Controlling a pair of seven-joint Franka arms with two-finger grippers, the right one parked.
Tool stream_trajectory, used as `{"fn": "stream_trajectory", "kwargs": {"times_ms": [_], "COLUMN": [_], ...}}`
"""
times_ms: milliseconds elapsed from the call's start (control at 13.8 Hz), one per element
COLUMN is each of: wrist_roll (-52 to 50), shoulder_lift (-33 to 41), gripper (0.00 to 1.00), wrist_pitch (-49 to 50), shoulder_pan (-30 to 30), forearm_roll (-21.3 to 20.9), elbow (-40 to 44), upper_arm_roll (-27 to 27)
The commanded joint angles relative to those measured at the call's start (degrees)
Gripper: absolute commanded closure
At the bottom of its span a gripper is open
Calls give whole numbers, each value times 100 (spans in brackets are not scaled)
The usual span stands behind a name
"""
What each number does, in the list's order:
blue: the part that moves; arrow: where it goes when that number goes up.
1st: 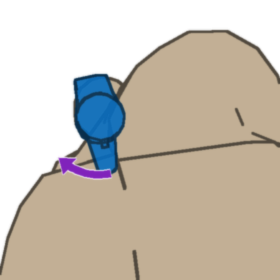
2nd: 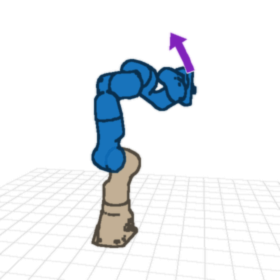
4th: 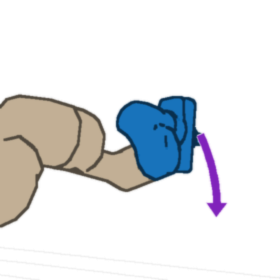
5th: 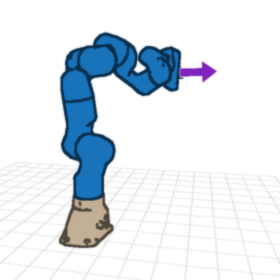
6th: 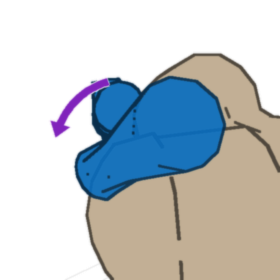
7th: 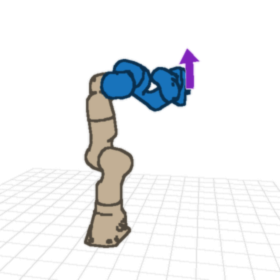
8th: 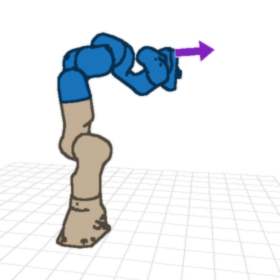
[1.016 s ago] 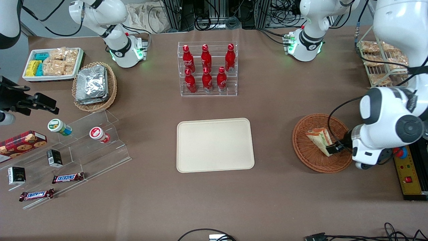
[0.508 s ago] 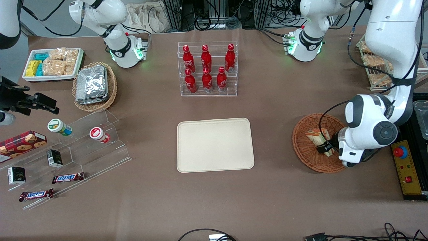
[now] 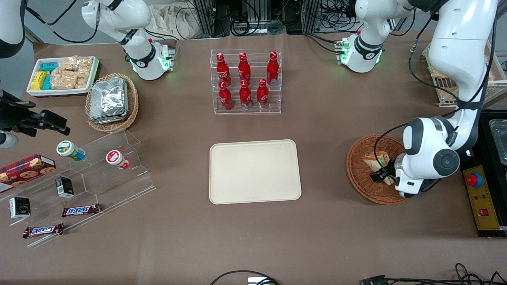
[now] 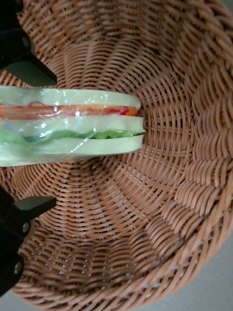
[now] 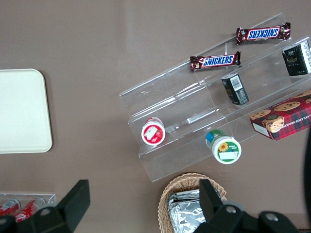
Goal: Place sandwich from basket to tray
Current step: 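Close the left gripper on the sandwich, then lift the sandwich and carry it with the left gripper over the tray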
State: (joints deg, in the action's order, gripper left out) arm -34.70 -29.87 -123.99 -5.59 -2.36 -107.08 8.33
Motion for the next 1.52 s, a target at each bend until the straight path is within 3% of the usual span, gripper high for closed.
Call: {"fn": "stream_trajectory", "kwargs": {"times_ms": [0,218,363,798,1161,1452], "wrist_roll": [-63,-63,-63,549,1027,878], "shoulder_lift": [-72,-37,112,938,615,246], "gripper": [9,77,97,100,100,100], "wrist_pitch": [-161,-214,-161,1137,2361,2370], "shoulder_pan": [-30,-30,-21,154,514,1278], "forearm_roll": [16,7,7,-37,7,24], "elbow": [-76,-94,-85,458,2215,2542], "upper_arm_roll": [11,11,19,185,608,626]}}
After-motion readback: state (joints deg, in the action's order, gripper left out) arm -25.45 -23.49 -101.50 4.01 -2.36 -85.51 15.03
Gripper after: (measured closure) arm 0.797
